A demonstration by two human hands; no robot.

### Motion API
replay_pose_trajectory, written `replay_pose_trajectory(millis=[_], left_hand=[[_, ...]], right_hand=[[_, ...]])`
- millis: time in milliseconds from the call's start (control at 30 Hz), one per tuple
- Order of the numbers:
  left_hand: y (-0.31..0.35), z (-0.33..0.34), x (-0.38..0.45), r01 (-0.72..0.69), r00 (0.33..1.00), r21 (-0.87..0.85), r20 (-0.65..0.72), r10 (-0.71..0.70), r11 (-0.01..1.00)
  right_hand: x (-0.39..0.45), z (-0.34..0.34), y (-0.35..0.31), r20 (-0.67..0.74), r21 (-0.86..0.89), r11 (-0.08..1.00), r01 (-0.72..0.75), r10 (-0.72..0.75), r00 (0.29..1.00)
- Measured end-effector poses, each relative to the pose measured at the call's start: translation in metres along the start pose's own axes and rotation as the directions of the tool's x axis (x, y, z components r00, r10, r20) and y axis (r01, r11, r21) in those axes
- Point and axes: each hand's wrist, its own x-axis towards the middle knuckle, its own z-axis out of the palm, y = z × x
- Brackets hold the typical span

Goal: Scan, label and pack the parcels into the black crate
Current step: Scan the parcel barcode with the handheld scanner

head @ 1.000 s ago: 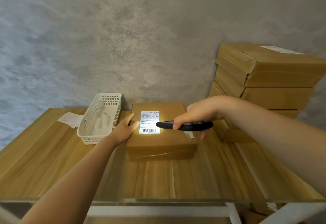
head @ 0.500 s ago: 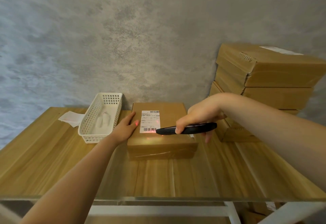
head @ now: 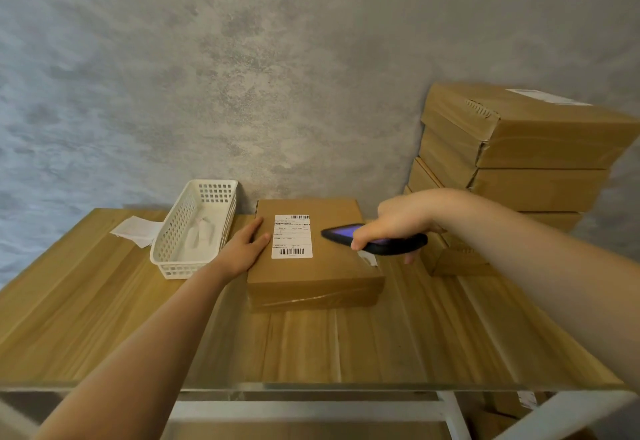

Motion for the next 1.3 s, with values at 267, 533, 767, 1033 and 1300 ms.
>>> replay_pose_trajectory(millis=[267,533,767,1033,1300], left_hand=[[0.007,0.007,0.003,-0.012,0.998,0.216,-0.050,0.023,0.976],[0.012,0.020,-0.034,-0.111,0.981,0.538,-0.074,0.178,0.835],[0.009,0.024,-0.050,-0.147,0.983,0.602,0.002,0.183,0.784],[0.006,0.022,-0.052,-0.129,0.979,0.662,-0.035,0.202,0.738],[0.007,-0.010,-0.066,-0.119,0.920,0.591,-0.236,0.312,0.798]], right_hand=[[0.077,0.055,0.071,-0.433,0.284,0.954,-0.099,0.220,0.874],[0.125,0.106,0.109,-0.443,0.347,0.908,-0.234,0.379,0.813],[0.142,0.127,0.112,-0.459,0.169,0.927,-0.335,0.375,0.805],[0.143,0.127,0.118,-0.454,0.216,0.943,-0.255,0.328,0.828],[0.127,0.082,0.036,-0.681,0.129,0.977,0.170,-0.037,0.731]])
